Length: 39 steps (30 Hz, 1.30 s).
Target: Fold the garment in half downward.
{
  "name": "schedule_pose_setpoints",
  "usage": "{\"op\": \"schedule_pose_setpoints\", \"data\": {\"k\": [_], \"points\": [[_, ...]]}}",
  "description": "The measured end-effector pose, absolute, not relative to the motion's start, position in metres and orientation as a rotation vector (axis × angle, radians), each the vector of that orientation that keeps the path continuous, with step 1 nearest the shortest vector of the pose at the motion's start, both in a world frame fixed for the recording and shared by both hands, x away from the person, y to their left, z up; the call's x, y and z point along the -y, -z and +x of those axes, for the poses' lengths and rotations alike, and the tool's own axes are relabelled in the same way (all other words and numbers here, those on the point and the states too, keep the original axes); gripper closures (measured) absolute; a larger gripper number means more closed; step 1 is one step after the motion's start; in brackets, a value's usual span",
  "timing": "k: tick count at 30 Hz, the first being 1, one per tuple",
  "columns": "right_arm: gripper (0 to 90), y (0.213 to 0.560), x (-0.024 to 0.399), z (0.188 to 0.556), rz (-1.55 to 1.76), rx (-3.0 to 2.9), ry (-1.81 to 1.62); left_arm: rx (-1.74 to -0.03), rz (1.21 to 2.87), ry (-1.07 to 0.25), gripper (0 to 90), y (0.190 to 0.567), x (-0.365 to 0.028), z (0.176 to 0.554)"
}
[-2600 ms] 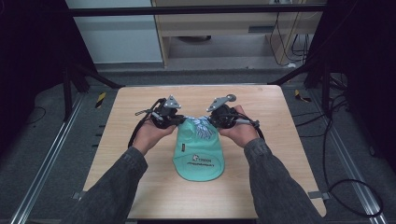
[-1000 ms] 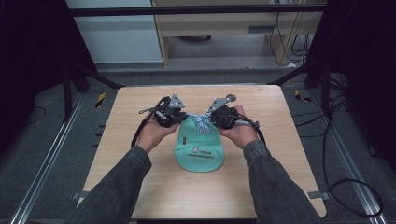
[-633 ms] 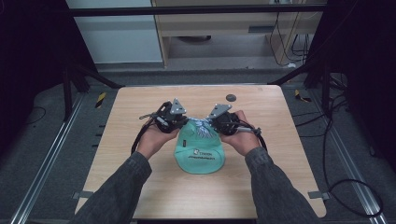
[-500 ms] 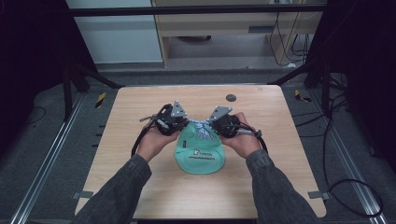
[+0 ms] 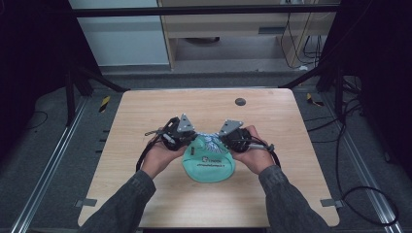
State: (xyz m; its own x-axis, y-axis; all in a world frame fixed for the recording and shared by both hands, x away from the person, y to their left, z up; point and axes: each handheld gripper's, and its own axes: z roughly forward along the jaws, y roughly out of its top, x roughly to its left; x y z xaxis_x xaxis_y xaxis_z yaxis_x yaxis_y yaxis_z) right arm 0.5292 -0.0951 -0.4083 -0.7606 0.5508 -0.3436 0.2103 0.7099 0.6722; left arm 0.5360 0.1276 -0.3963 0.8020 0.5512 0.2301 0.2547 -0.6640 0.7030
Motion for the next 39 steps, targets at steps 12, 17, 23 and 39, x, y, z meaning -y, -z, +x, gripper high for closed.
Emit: {"op": "schedule_pose_setpoints", "data": {"k": [12,17,23,39], "points": [[82.9,0.418,0.09,0.519,0.57,-2.388,-0.859,-0.607,2.307,-0.547,84.2,0.407,-0.133,0.525],[82.8,0.423,0.09,0.512,0.566,-2.4,-0.868,-0.61,2.302,-0.528,84.1,0.414,-0.135,0.52],[82.6,0.43,0.091,0.508,0.577,-2.412,-0.878,-0.617,2.302,-0.509,84.1,0.421,-0.137,0.515],[81.9,0.441,0.089,0.498,0.566,-2.436,-0.891,-0.635,2.281,-0.477,83.6,0.434,-0.14,0.508]]}}
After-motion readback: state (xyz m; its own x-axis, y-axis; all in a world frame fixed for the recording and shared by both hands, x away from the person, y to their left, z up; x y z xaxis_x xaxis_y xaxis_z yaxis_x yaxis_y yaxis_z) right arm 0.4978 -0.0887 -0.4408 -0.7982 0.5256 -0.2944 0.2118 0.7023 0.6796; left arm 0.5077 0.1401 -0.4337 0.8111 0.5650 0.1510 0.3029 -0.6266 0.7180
